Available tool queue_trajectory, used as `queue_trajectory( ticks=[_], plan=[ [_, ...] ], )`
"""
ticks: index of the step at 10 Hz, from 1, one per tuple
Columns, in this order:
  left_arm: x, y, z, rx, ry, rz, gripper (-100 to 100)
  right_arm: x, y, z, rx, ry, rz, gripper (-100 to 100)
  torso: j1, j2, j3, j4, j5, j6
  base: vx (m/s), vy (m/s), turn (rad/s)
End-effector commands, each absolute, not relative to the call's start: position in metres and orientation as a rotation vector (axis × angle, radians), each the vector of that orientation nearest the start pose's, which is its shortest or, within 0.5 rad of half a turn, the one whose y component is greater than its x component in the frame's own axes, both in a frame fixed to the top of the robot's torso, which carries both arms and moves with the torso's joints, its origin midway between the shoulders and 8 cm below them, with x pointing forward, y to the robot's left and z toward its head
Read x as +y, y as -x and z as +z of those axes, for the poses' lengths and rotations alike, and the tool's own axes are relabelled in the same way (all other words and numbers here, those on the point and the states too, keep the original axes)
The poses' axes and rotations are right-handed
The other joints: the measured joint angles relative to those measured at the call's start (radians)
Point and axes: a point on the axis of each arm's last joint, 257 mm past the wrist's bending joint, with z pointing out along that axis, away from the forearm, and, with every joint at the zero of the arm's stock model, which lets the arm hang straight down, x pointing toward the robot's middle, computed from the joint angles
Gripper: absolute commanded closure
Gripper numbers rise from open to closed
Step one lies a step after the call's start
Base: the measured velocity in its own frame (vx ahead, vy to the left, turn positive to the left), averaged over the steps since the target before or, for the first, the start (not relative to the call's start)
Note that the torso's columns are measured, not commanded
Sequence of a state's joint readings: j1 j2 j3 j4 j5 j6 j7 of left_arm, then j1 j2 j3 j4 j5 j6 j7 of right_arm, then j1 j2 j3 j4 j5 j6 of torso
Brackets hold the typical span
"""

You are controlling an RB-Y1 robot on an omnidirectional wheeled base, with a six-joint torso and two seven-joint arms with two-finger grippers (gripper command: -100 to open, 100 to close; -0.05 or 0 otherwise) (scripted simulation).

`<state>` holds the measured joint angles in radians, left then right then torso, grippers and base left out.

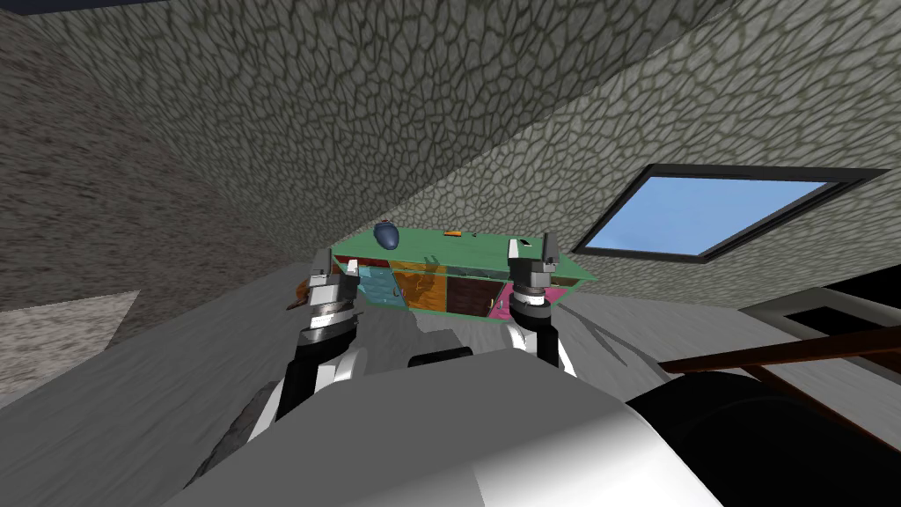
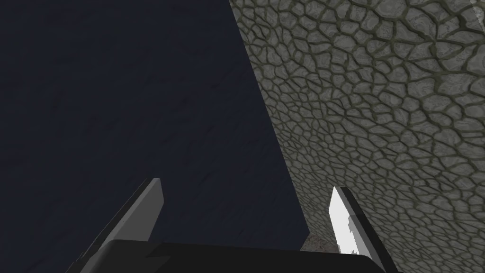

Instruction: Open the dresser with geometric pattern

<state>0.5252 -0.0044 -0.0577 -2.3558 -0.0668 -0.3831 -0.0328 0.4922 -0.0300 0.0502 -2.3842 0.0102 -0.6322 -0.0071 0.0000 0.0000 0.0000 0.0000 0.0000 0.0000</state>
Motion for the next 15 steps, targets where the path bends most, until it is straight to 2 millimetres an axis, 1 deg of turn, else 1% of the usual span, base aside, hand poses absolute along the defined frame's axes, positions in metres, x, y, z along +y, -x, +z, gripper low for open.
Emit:
queue_trajectory(
  ticks=[1, 3, 9, 10, 11, 12, 15],
  plan=[
    [0.258, -0.35, 0.027, 0.699, 0.666, -1.261, 0, -0.249, -0.297, 0.092, 0.469, -0.443, 1.409, 0, 0.0, 0.041, -0.082, 0.041, 0.0, 0.0, 0.0, 0.0, 0.0],
    [0.258, -0.35, 0.027, 0.699, 0.665, -1.261, 0, -0.249, -0.297, 0.092, 0.469, -0.443, 1.409, 0, 0.0, 0.175, -0.351, 0.176, 0.0, 0.0, 0.0, 0.0, 0.0],
    [0.258, -0.35, 0.027, 0.698, 0.665, -1.261, 0, -0.249, -0.297, 0.092, 0.468, -0.442, 1.409, 0, 0.0, 0.618, -1.234, 0.617, 0.0, 0.0, 0.0, 0.0, 0.0],
    [0.253, -0.352, 0.023, 0.731, 0.639, -1.259, -100, -0.249, -0.297, 0.092, 0.468, -0.442, 1.409, 0, 0.0, 0.691, -1.382, 0.691, 0.0, 0.0, 0.019, 0.002, -0.001],
    [0.25, -0.353, 0.019, 0.754, 0.621, -1.256, -100, -0.249, -0.297, 0.092, 0.469, -0.443, 1.409, 0, 0.0, 0.724, -1.451, 0.724, 0.0, 0.0, 0.031, 0.006, -0.003],
    [0.248, -0.355, 0.014, 0.775, 0.604, -1.253, -100, -0.249, -0.297, 0.092, 0.469, -0.443, 1.409, 0, 0.001, 0.733, -1.471, 0.734, 0.0, 0.0, 0.037, 0.006, -0.001],
    [0.243, -0.363, -0.005, 0.83, 0.563, -1.238, -100, -0.249, -0.297, 0.092, 0.469, -0.443, 1.409, 0, 0.0, 0.737, -1.477, 0.738, 0.0, 0.0, 0.06, 0.012, -0.003]
  ],
)
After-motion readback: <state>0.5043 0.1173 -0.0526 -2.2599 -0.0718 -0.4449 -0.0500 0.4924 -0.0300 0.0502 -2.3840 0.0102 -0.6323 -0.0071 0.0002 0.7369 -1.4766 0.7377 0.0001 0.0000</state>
